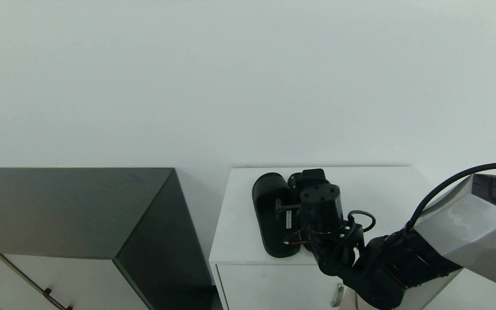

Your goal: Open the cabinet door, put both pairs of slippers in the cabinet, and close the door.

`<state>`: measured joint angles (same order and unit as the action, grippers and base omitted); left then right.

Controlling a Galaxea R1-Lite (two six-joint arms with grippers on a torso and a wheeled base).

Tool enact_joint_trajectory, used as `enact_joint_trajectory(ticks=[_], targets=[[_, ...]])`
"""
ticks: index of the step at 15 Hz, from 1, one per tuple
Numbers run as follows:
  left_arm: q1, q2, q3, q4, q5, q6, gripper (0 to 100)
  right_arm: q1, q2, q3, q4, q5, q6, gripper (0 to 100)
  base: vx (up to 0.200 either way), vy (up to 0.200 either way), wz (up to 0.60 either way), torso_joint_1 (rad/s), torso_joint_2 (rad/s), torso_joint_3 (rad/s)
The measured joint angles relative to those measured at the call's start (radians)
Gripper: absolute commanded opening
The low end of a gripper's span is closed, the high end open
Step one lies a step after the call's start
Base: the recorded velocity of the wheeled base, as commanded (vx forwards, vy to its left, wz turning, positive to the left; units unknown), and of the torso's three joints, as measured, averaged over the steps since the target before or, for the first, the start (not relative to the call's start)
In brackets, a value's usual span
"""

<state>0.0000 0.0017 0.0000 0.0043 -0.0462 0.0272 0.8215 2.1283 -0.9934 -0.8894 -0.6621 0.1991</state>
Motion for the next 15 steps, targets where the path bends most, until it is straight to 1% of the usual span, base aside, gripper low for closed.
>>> enact_joint_trajectory(ticks=[7,8,15], targets=[[0.0,0.0,0.0,0.0,0.0,0.0,0,-0.034,0.118,-0.159,0.004,0.001,-0.036,100,0.0,0.0,0.0,0.0,0.0,0.0],[0.0,0.0,0.0,0.0,0.0,0.0,0,-0.039,0.127,-0.172,0.004,0.001,-0.044,0,0.0,0.0,0.0,0.0,0.0,0.0],[0.0,0.0,0.0,0.0,0.0,0.0,0,-0.043,0.141,-0.184,0.004,-0.002,-0.055,0,0.0,0.0,0.0,0.0,0.0,0.0]])
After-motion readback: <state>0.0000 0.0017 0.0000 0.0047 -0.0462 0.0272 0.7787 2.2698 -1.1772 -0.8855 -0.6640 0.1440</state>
